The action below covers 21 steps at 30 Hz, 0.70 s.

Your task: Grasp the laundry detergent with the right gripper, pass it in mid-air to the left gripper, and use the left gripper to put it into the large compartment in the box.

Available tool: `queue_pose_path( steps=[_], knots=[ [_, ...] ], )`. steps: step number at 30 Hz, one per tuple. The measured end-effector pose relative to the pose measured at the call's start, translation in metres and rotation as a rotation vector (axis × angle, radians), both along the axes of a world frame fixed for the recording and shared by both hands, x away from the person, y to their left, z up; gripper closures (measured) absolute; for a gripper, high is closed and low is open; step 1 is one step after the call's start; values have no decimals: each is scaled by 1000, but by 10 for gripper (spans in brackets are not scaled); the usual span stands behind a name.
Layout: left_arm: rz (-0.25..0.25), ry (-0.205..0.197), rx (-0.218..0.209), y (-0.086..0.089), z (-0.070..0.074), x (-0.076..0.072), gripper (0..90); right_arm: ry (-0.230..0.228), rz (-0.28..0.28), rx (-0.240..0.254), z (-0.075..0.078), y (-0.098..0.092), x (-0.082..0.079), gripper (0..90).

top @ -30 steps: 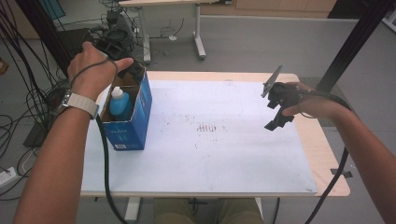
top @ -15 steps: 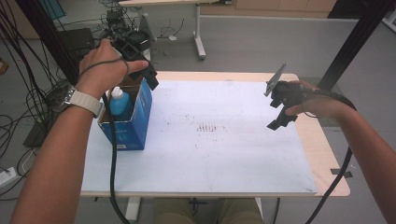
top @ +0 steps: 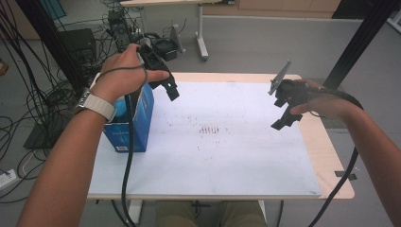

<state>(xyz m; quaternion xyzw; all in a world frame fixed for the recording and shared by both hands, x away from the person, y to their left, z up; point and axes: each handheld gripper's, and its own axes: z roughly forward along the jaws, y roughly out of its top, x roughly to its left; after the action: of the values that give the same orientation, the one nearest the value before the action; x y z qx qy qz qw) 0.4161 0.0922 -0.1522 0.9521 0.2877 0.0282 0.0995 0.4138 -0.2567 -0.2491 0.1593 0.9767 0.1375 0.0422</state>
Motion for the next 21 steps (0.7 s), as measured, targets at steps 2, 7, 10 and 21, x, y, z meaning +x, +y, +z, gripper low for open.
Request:
queue_pose_path(
  steps=[2, 7, 10, 21],
  knots=[
    [-31, 0, 1, -4, -2, -1, 113, 1, 0, 4, 0, 0, 0, 87],
    [-107, -8, -3, -15, -12, -3, 112, 4, -2, -1, -1, 0, 2, 87],
    [-136, -4, 3, -21, -19, -4, 112, 8, -3, 3, -2, 1, 3, 87],
    [-236, 15, 47, -46, -43, -12, 113, 13, -5, 0, -4, 1, 6, 86]
  ],
)
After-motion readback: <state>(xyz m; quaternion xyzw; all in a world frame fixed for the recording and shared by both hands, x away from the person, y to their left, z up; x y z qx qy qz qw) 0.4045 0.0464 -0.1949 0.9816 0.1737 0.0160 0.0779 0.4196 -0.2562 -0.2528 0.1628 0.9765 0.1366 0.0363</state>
